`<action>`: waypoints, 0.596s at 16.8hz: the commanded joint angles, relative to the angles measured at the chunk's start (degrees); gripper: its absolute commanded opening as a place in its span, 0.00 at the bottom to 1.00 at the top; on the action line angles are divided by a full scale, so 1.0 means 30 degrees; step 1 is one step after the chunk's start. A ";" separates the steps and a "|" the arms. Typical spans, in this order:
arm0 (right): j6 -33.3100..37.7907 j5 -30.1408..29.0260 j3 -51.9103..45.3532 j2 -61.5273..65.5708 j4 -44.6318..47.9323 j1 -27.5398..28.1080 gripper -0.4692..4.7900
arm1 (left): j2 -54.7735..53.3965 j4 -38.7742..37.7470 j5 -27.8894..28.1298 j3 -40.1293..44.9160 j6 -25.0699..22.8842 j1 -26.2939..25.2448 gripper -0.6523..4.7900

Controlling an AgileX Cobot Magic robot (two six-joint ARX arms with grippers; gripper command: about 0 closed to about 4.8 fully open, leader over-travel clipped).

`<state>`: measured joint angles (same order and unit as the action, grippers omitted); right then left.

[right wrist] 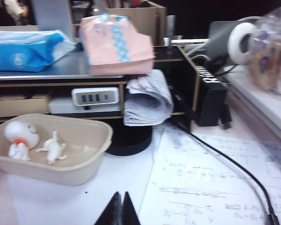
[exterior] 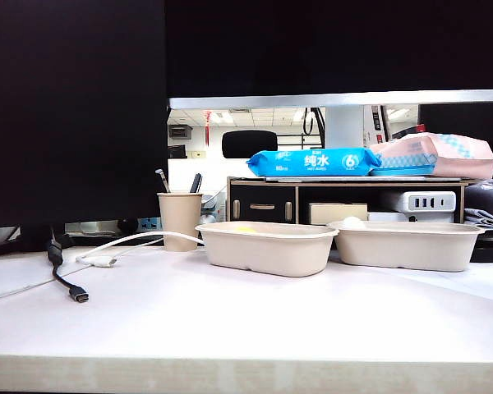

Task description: Put the dolls with similar colors into the same paper box, while dolls with different colors go into separate paper boxes.

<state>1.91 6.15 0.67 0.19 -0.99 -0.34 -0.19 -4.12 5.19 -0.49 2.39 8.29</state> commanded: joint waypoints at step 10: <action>0.0066 0.0066 -0.0066 -0.0007 0.0408 -0.0321 0.09 | 0.0000 0.0102 -0.0015 -0.0015 -0.0015 -0.0022 0.11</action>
<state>1.91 6.26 0.67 0.19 -0.84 -1.37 -0.21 -4.12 5.19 -0.49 2.42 8.29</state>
